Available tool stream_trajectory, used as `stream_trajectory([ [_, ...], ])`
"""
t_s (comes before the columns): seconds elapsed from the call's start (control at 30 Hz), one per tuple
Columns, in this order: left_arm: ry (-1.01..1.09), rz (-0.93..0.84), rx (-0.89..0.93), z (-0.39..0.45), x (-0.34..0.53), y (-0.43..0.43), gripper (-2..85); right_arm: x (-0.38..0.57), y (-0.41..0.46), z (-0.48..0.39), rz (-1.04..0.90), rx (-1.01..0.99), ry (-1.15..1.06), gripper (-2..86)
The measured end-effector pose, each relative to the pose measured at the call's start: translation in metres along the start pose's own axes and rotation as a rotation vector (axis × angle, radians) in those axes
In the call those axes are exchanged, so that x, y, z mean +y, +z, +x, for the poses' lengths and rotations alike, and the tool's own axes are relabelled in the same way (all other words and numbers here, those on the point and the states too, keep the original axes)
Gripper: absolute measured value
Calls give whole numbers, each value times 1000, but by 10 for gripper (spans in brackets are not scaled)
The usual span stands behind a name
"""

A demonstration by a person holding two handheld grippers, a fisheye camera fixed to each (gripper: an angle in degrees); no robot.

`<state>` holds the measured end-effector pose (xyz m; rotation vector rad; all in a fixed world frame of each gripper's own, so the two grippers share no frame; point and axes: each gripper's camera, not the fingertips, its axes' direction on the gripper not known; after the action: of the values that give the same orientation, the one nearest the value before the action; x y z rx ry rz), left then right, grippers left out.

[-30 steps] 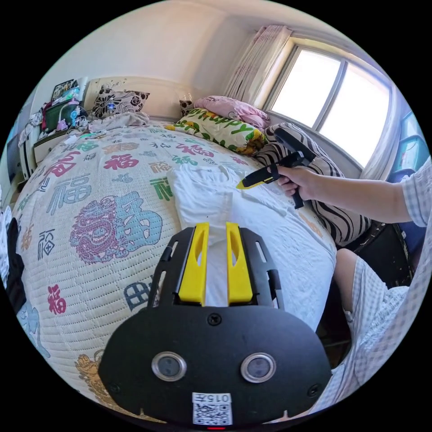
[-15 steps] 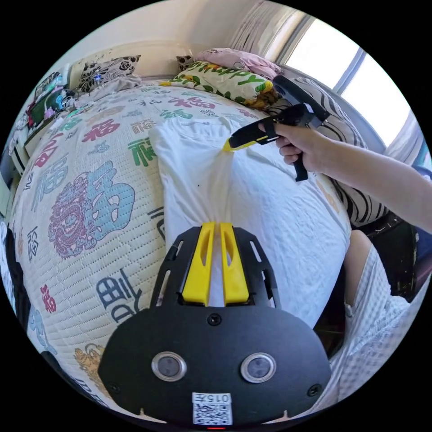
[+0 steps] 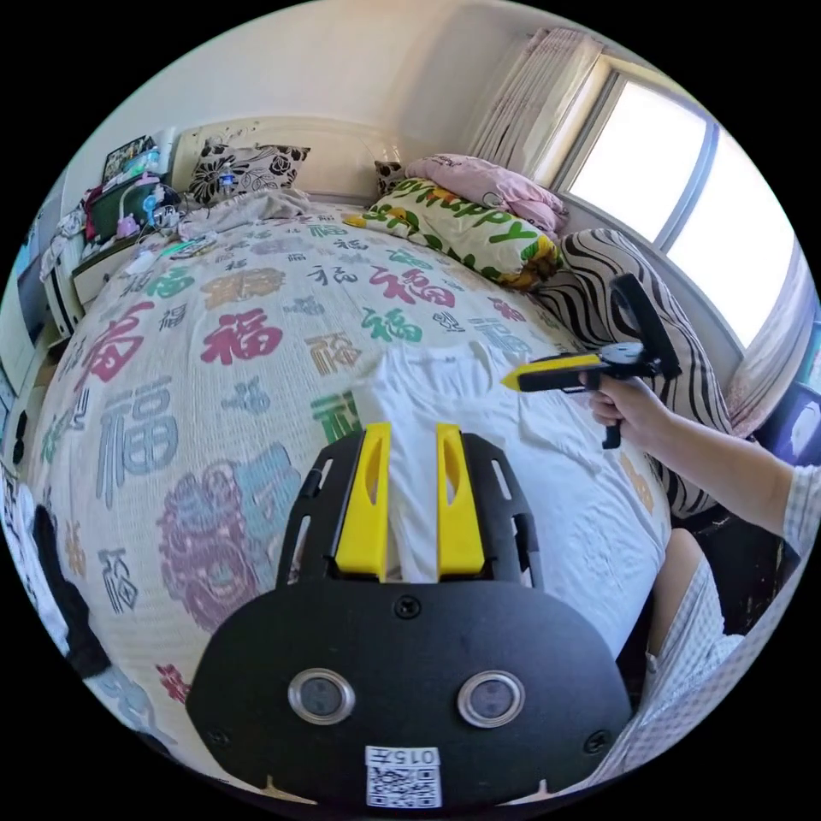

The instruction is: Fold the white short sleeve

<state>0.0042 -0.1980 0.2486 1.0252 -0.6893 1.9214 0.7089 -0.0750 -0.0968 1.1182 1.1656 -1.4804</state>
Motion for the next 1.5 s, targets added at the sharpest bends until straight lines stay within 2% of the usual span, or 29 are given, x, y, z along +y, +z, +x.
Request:
stream_trajectory([
  [0.17,43,-113,-44,-1,-73,63,114,-5,-36,61,-10,115,51,90],
  [0.27,23,-265,-103,-7,-94,111,110,-11,-42,90,-91,171,73,109],
  [0.33,-2,-323,-98,-9,-97,133,99,-10,-44,114,-157,109,115,108],
  [0.4,26,-327,-91,-3,-95,141,80,-5,-43,127,-222,-23,135,89],
  [0.47,78,-324,-78,4,-92,141,32,3,-53,131,-217,-26,125,53],
  [0.53,68,-312,-43,10,-91,135,18,15,-71,131,-211,-57,116,31],
  [0.67,116,-215,-20,29,-78,93,10,46,-130,123,-93,-102,80,16],
  [0.8,229,-110,53,71,-34,18,7,111,-217,101,3,-207,0,13],
  [0.97,352,-117,161,133,54,-58,7,220,-305,58,30,-290,-95,18],
  [1.13,404,-280,235,197,172,-82,7,351,-334,6,-86,-348,-109,18],
  [1.27,446,-437,232,230,227,-70,5,416,-321,-23,-223,-277,-126,25],
  [1.43,561,-545,68,270,261,-72,2,463,-325,-40,-294,-193,-120,45],
  [1.5,552,-627,59,274,267,-67,0,475,-329,-40,-326,-119,-96,39],
])
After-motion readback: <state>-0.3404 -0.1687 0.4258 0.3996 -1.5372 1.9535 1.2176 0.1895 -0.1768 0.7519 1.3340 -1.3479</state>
